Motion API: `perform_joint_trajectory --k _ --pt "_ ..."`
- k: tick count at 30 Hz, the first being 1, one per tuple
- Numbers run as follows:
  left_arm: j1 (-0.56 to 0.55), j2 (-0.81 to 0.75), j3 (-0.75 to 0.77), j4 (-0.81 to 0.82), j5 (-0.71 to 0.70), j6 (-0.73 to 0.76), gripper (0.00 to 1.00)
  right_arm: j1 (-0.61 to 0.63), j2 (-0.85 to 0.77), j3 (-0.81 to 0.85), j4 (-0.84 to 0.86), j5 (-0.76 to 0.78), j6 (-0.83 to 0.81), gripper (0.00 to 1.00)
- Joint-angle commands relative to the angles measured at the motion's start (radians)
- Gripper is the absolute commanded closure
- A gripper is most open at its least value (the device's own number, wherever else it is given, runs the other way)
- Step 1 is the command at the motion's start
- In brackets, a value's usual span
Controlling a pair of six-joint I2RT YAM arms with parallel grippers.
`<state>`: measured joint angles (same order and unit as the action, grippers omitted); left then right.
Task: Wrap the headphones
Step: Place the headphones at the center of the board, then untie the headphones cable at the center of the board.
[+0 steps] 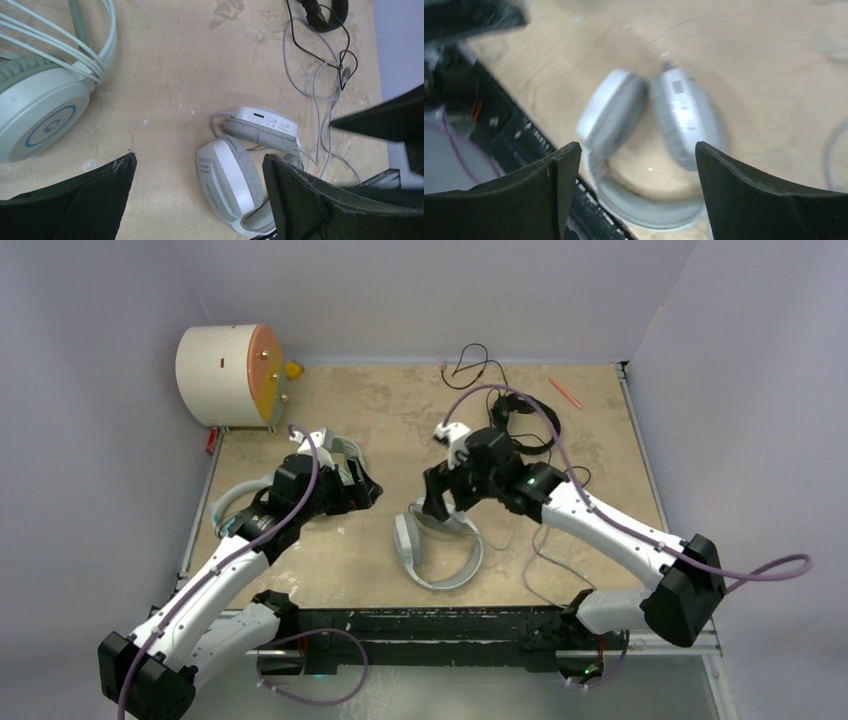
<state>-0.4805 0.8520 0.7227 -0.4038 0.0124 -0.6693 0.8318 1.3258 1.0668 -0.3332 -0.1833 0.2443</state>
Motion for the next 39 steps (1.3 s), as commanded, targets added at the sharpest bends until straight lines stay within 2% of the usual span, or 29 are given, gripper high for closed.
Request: perform_joint_trajectory --k 1,3,6,10,14,20,26,30,32,34,36,39 --pt "-0.017 0.049 -0.003 0.094 0.080 0.007 0.07 -0.185 0.002 0.071 -0.091 0.070 0.030 0.15" --pt "-0.059 0.079 0.002 0.118 0.069 0.017 0.08 -0.239 0.044 0.116 -0.134 0.197 0.037 0.16" --pt "-0.183 0.147 0.044 0.130 -0.036 0.045 0.08 -0.322 0.124 0.178 -0.169 0.328 0.041 0.18" --pt "-0.285 0.281 0.123 0.121 -0.109 0.085 0.08 -0.402 0.236 0.255 -0.157 0.421 0.029 0.21" --pt "-0.342 0.405 0.196 0.088 -0.183 0.116 0.07 -0.433 0.374 0.349 -0.143 0.509 -0.015 0.23" --pt "-0.385 0.505 0.232 0.008 -0.235 0.100 0.03 -0.466 0.574 0.511 -0.165 0.557 -0.079 0.14" --pt "-0.385 0.499 0.168 -0.023 -0.195 0.089 0.04 -0.506 0.776 0.694 -0.192 0.546 -0.098 0.16" --pt "-0.364 0.501 0.108 -0.033 -0.209 0.091 0.06 -0.538 0.883 0.816 -0.233 0.546 -0.102 0.29" --pt "-0.312 0.510 0.097 -0.046 -0.192 0.088 0.17 -0.569 0.914 0.853 -0.239 0.547 -0.095 0.43" --pt "-0.233 0.522 0.091 -0.053 -0.145 0.081 0.29 -0.612 0.935 0.885 -0.241 0.543 -0.074 0.53" --pt "-0.160 0.527 0.094 -0.061 -0.132 0.068 0.38 -0.664 0.943 0.910 -0.246 0.555 -0.042 0.57" --pt "-0.116 0.515 0.119 -0.082 -0.182 0.037 0.46 -0.756 0.936 0.929 -0.262 0.548 0.033 0.65"
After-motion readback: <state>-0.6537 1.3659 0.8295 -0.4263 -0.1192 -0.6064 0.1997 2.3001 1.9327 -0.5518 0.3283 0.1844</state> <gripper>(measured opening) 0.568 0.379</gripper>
